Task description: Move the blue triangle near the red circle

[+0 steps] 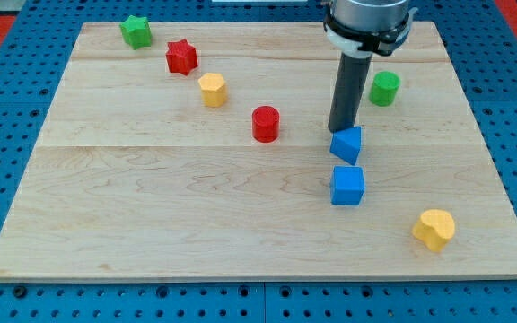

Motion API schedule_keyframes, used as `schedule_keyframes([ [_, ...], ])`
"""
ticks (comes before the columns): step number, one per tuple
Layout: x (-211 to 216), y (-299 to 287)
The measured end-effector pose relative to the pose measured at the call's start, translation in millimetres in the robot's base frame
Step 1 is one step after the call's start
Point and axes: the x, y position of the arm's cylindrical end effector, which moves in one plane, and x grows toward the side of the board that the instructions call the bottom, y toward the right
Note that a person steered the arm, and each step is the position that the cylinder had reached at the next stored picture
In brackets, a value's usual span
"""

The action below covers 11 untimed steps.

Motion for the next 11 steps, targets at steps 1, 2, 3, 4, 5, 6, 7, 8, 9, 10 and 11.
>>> schedule_keyframes([
  [1, 11.0, 37.7],
  [2, 6.4, 77.0],
  [3, 27.1, 93.0],
  [4, 41.0, 93.0],
  [5, 49.2, 92.6],
  [6, 49.0, 74.7],
  [7, 45.4, 49.3],
  [8, 37.7, 9.8],
  [9, 27.7, -25.5],
  [10, 27.1, -35.7],
  [11, 25.6, 6.7],
])
